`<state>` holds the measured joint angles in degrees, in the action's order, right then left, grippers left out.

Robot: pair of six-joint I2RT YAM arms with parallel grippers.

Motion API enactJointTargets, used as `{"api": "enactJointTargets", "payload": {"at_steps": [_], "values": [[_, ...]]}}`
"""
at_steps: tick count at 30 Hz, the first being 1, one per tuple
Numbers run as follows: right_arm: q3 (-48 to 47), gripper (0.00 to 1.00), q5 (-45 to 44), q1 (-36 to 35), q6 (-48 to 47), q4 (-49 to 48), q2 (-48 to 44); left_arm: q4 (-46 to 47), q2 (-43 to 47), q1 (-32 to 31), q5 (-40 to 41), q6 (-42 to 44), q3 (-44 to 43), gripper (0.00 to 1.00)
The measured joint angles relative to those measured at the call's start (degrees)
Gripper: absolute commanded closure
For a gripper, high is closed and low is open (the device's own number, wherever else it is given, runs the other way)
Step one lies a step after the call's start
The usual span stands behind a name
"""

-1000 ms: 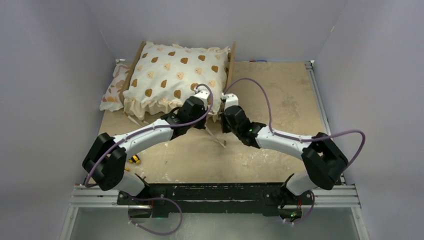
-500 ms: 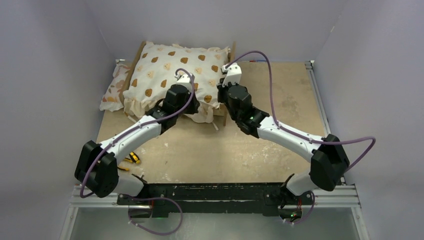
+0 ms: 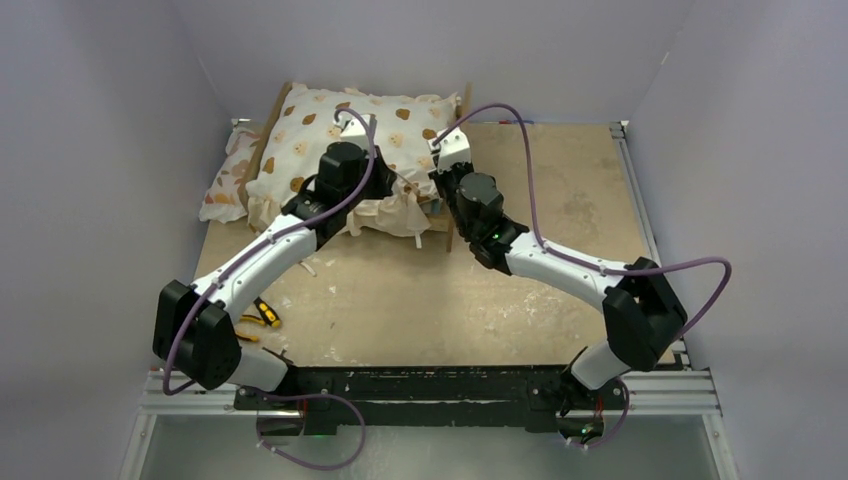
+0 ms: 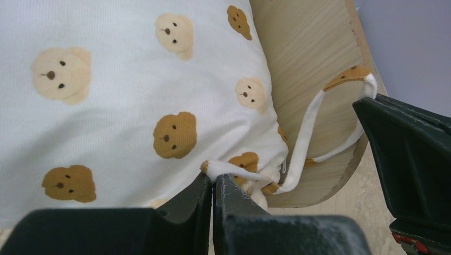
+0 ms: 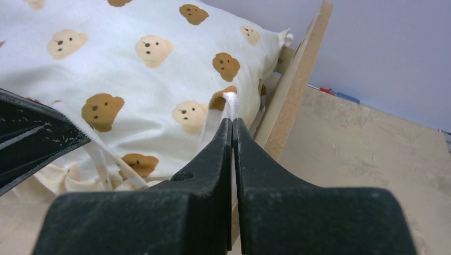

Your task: Set up the pet bed

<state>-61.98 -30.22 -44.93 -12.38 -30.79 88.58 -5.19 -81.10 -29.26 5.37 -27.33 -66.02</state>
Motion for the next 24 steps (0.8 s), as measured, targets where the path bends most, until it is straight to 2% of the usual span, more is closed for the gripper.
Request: {"api": "enactJointTargets", "payload": {"at_steps": [10, 13, 15, 18, 24], "values": [[7.2, 0.98, 4.5, 0.4, -2.5, -5.4, 0.5, 0.0, -1.6, 0.0, -3.4, -0.1, -0.1, 1.0], [8.2, 0.81, 4.7, 0.3, -1.5, -6.1, 0.5, 0.0, -1.7, 0.0, -3.9, -0.1, -0.1, 1.0], [8.4, 0.75, 5.1, 0.3, -0.6, -6.1, 0.3, 0.0, -1.7, 0.0, -4.8, -0.1, -0.1, 1.0], [8.8, 0.54, 5.7, 0.3, 1.0, -4.6, -1.5, 0.0, -1.9, 0.0, -5.9, -0.1, -0.1, 1.0], [8.8, 0.34, 5.2, 0.4, 5.3, 1.1, -8.8, 0.1, -1.9, 0.0, -7.2, 0.0, 0.2, 1.0]]}}
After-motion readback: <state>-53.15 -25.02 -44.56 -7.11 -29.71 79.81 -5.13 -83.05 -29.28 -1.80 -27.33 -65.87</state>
